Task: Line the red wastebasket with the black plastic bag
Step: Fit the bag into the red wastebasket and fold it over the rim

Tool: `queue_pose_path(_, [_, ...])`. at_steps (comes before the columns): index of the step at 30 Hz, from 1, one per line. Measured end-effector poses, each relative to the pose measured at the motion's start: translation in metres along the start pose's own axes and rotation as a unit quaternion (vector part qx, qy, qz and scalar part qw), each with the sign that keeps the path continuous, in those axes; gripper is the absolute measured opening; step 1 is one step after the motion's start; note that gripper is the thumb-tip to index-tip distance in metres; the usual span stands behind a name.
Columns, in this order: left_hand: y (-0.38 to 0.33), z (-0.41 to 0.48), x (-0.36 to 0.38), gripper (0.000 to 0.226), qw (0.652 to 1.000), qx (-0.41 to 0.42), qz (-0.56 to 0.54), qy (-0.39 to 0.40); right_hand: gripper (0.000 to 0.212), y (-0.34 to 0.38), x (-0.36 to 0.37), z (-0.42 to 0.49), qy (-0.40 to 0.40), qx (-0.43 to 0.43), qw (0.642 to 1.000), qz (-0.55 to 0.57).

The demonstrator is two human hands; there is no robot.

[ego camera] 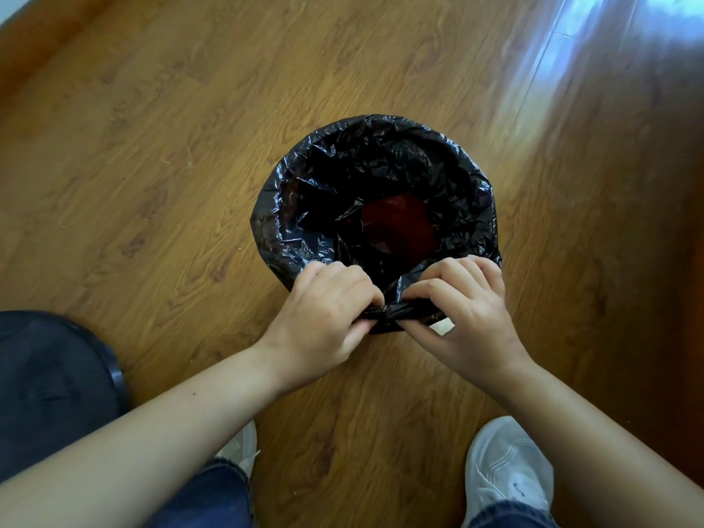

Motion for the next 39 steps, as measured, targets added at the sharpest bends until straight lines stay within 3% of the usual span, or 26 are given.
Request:
queue_pose_path(12, [0.028, -0.007, -0.01, 0.022, 0.997, -0.012, 0.066, -0.04, 0.01, -0.022, -0.012, -0.001, 0.016, -0.007, 0.998, -0.057])
queue_pose_path(17, [0.032, -0.007, -0.016, 0.017, 0.997, -0.028, 0.075, -0.016, 0.014, -0.02, -0.01, -0.001, 0.014, 0.005, 0.999, -0.045])
queue_pose_path(22, [0.013, -0.006, -0.009, 0.039, 0.999, -0.011, 0.051, 0.014, 0.016, -0.011, -0.005, 0.002, 0.019, 0.012, 0.999, -0.022])
queue_pose_path(27, [-0.002, 0.004, -0.003, 0.023, 1.0, -0.009, 0.022, 0.013, 0.031, -0.006, -0.007, -0.003, 0.057, -0.014, 0.998, -0.021])
queue_pose_path(31, [0.002, 0.005, -0.001, 0.015, 0.999, -0.001, 0.022, 0.023, 0.02, -0.013, -0.012, -0.008, 0.047, -0.026, 0.998, -0.045])
queue_pose_path(39, [0.023, 0.002, -0.017, 0.027, 0.998, -0.044, 0.023, -0.033, 0.02, -0.012, -0.012, 0.002, 0.067, -0.013, 0.996, -0.049])
Point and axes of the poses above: each hand's wrist, its own z-axis towards the middle knuckle, its own x-axis out of the palm, y = z × x, the point moved 1 cm from there along z, towards the middle knuckle, and after that the axes turned 9 degrees about y, right-handed, at the moved point
